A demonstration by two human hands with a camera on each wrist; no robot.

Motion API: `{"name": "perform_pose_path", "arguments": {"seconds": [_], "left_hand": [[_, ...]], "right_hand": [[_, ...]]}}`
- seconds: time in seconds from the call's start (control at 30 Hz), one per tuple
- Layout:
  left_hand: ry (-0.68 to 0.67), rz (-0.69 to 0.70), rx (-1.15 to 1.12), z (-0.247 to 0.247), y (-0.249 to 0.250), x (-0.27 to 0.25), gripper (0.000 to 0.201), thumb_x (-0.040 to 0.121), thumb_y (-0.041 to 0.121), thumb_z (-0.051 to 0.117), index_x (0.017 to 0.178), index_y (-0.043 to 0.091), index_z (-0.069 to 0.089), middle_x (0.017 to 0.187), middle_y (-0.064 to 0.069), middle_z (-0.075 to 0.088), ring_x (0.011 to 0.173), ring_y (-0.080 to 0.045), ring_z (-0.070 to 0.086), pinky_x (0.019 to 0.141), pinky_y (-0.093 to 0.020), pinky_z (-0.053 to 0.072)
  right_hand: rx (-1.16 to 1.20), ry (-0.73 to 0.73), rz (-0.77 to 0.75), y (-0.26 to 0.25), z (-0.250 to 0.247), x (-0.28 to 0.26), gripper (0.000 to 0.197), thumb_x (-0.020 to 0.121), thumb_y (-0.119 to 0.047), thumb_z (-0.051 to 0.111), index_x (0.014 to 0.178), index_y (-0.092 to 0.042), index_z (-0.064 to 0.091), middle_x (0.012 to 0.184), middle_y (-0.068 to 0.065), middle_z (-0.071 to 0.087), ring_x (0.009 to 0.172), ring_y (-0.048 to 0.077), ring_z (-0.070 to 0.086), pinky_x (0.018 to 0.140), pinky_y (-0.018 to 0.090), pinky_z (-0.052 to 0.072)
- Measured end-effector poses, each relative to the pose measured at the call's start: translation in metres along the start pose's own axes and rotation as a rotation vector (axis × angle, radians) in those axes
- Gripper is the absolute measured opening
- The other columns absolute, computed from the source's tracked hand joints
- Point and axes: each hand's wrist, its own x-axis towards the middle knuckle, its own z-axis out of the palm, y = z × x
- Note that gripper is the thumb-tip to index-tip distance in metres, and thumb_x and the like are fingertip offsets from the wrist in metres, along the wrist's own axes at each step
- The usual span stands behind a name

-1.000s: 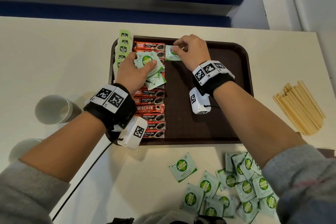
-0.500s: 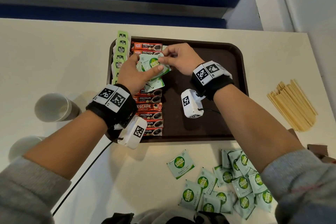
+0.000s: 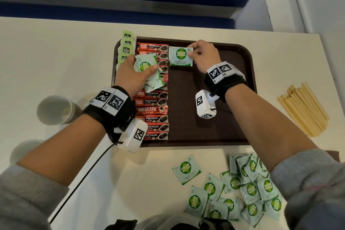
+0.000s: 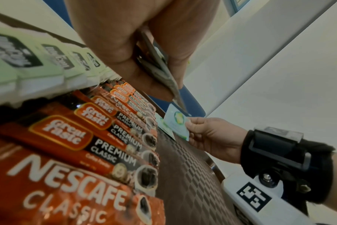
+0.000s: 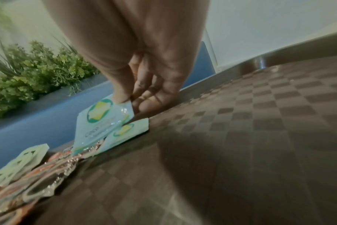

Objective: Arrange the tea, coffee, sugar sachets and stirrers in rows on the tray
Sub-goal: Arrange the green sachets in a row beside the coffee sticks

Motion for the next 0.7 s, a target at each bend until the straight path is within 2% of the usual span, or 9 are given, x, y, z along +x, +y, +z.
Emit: {"name": "perform_pose_path", "arguments": {"seconds": [0.03, 0.1, 0.17, 0.23, 0.27, 0.37, 0.5, 0.6, 0.7], "left_hand": [[0.002, -0.001, -0.001, 0.000, 0.000, 0.000, 0.033, 0.081, 0.024, 0.075, 0.106, 0.016, 0.055, 0.106, -0.002, 0.068, 0.094, -0.017, 0.068, 0.086, -0.037, 0.056], [0.004, 0.004, 0.005, -0.001, 0.000, 0.000, 0.033, 0.081, 0.025, 0.074, 0.106, 0.015, 0.054, 0.106, -0.001, 0.068, 0.094, -0.016, 0.068, 0.085, -0.036, 0.056], [0.001, -0.005, 0.004, -0.001, -0.002, -0.001, 0.033, 0.081, 0.025, 0.074, 0.105, 0.015, 0.055, 0.106, -0.002, 0.068, 0.094, -0.017, 0.068, 0.086, -0.038, 0.056], [-0.001, -0.013, 0.000, -0.001, -0.003, -0.001, 0.033, 0.080, 0.025, 0.075, 0.105, 0.016, 0.055, 0.107, -0.003, 0.069, 0.094, -0.018, 0.068, 0.087, -0.041, 0.056], [-0.003, -0.015, 0.002, -0.001, -0.003, -0.001, 0.034, 0.080, 0.025, 0.075, 0.105, 0.016, 0.055, 0.107, -0.004, 0.069, 0.094, -0.019, 0.068, 0.087, -0.042, 0.055], [-0.008, -0.022, -0.003, 0.000, -0.003, 0.000, 0.033, 0.080, 0.025, 0.075, 0.104, 0.017, 0.055, 0.107, -0.004, 0.069, 0.094, -0.019, 0.069, 0.088, -0.044, 0.055], [-0.015, -0.029, -0.007, 0.000, -0.003, 0.001, 0.031, 0.079, 0.025, 0.076, 0.101, 0.018, 0.055, 0.107, -0.004, 0.069, 0.094, -0.019, 0.069, 0.087, -0.044, 0.056], [-0.016, -0.030, -0.011, -0.001, -0.004, 0.001, 0.034, 0.079, 0.025, 0.076, 0.104, 0.017, 0.055, 0.107, -0.005, 0.069, 0.095, -0.020, 0.069, 0.088, -0.044, 0.055], [-0.019, -0.026, -0.004, -0.001, -0.005, 0.001, 0.035, 0.080, 0.026, 0.075, 0.107, 0.015, 0.055, 0.107, -0.004, 0.069, 0.095, -0.020, 0.069, 0.088, -0.044, 0.055]], "right_hand": [[-0.042, 0.006, 0.007, 0.001, 0.001, 0.001, 0.018, 0.092, -0.016, 0.057, 0.109, -0.011, 0.061, 0.100, 0.008, 0.068, 0.085, 0.011, 0.059, 0.053, 0.001, 0.035], [-0.077, 0.010, 0.025, 0.003, 0.004, 0.002, 0.017, 0.092, -0.017, 0.058, 0.108, -0.012, 0.061, 0.098, 0.009, 0.068, 0.089, 0.015, 0.062, 0.050, 0.001, 0.033], [-0.091, 0.010, 0.047, 0.004, 0.006, 0.003, 0.016, 0.091, -0.017, 0.060, 0.106, -0.013, 0.062, 0.091, 0.008, 0.067, 0.092, 0.017, 0.064, 0.059, 0.007, 0.041], [-0.072, 0.003, 0.070, 0.004, 0.009, 0.004, 0.013, 0.089, -0.016, 0.063, 0.102, -0.014, 0.063, 0.082, 0.004, 0.064, 0.085, 0.017, 0.064, 0.073, 0.020, 0.049], [-0.062, 0.003, 0.077, 0.005, 0.009, 0.004, 0.012, 0.088, -0.016, 0.064, 0.100, -0.014, 0.063, 0.076, 0.001, 0.061, 0.081, 0.015, 0.062, 0.074, 0.022, 0.049], [-0.070, 0.010, 0.089, 0.005, 0.009, 0.005, 0.015, 0.088, -0.015, 0.064, 0.102, -0.012, 0.065, 0.065, -0.008, 0.052, 0.077, 0.010, 0.057, 0.061, 0.012, 0.041], [-0.071, 0.018, 0.120, 0.003, 0.009, 0.009, 0.018, 0.088, -0.017, 0.065, 0.105, -0.012, 0.065, 0.066, -0.012, 0.050, 0.077, 0.008, 0.055, 0.058, 0.009, 0.038], [-0.080, 0.019, 0.131, 0.002, 0.010, 0.012, 0.019, 0.087, -0.017, 0.066, 0.105, -0.011, 0.064, 0.066, -0.010, 0.053, 0.078, 0.008, 0.056, 0.067, 0.015, 0.041], [-0.104, 0.016, 0.118, 0.002, 0.012, 0.013, 0.020, 0.087, -0.018, 0.066, 0.106, -0.010, 0.064, 0.077, -0.004, 0.061, 0.080, 0.008, 0.058, 0.074, 0.018, 0.044]]}}
